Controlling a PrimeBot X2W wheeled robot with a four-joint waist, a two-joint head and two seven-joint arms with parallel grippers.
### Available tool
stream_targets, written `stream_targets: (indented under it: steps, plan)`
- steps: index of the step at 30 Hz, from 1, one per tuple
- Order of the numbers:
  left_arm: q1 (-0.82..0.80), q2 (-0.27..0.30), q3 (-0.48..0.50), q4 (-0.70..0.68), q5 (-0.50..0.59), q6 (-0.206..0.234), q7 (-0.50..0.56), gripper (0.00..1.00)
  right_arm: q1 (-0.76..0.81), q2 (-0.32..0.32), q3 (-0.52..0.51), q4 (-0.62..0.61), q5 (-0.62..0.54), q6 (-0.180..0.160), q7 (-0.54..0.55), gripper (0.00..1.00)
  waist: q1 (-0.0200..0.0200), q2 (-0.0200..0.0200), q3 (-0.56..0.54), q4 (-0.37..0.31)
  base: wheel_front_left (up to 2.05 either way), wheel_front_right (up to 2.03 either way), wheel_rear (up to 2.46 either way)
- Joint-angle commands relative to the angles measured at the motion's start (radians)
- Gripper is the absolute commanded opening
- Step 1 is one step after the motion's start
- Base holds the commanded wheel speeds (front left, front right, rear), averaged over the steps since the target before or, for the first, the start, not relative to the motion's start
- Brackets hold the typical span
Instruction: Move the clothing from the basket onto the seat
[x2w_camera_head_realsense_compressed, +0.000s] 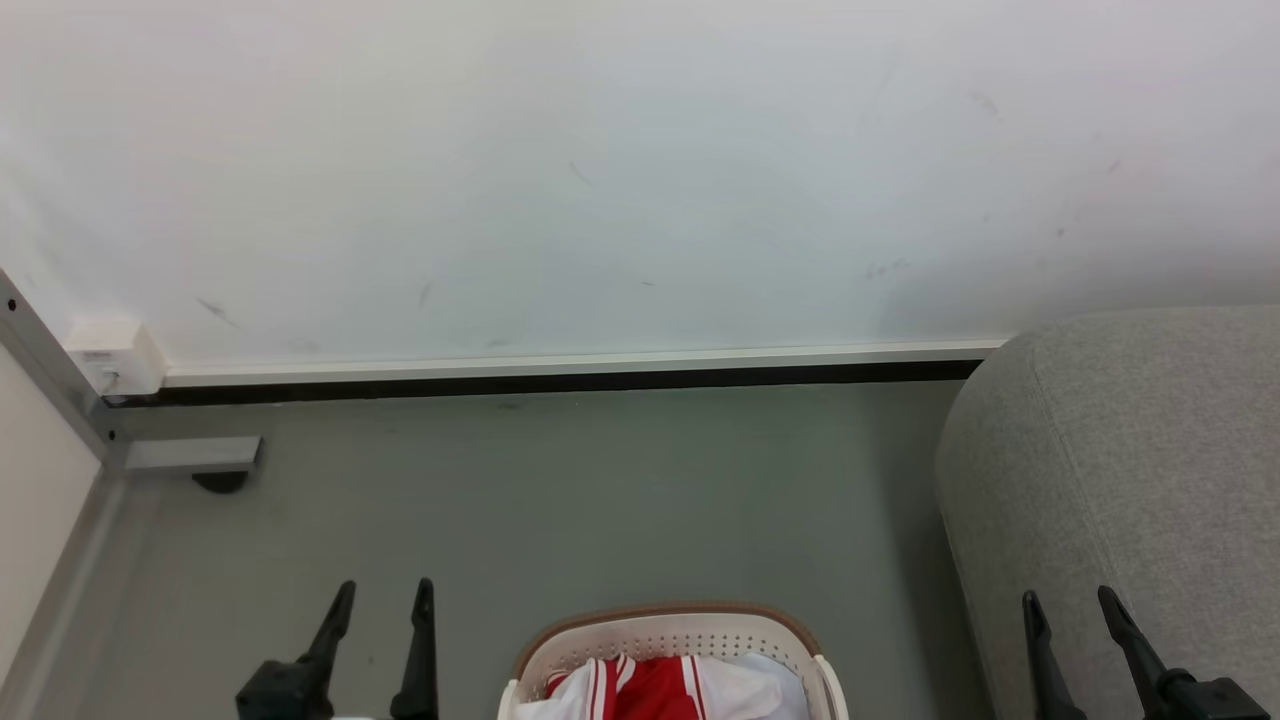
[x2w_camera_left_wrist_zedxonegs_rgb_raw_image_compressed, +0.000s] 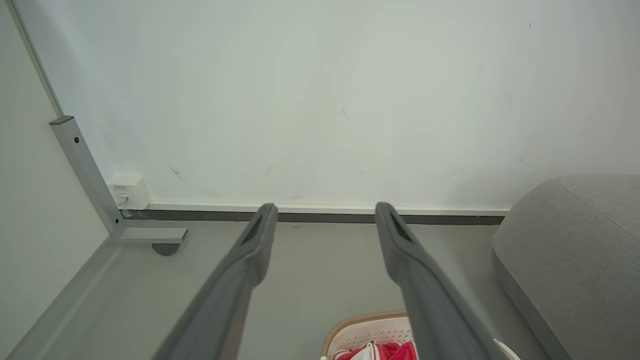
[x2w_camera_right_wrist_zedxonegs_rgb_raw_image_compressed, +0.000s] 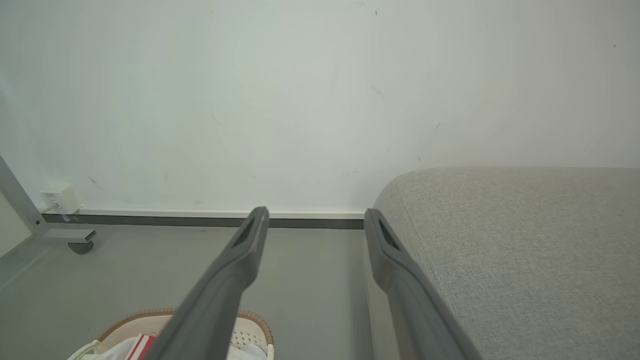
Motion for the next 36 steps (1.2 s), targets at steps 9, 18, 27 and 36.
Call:
stream_targets:
  steps: [9,18,27,36]
  plan:
    - [0.009,0.007,0.006,0.006,-0.019,-0.006,-0.001,1.0,0.002,-0.002,-0.007,-0.01,0.01,-0.002,-0.007,1.0,-0.0001,0.0,0.005,-0.016,0.0,0.0,0.0]
    - [-0.03,0.007,-0.005,0.015,0.008,-0.031,-0.001,1.0,-0.035,-0.002,0.002,-0.029,0.02,-0.002,-0.007,1.0,-0.0001,0.0,0.066,-0.06,0.0,0.0,0.0]
    - [-0.133,0.013,-0.052,0.076,0.038,-0.089,-0.001,1.0,-0.103,-0.002,0.021,-0.054,0.057,-0.002,-0.006,1.0,-0.0001,0.0,0.192,-0.142,0.0,0.0,0.0]
    - [-0.305,0.03,-0.184,0.244,0.069,-0.135,0.024,1.0,-0.206,-0.002,0.063,-0.103,0.122,-0.002,-0.005,1.0,-0.0001,0.0,0.371,-0.238,0.0,0.0,0.0]
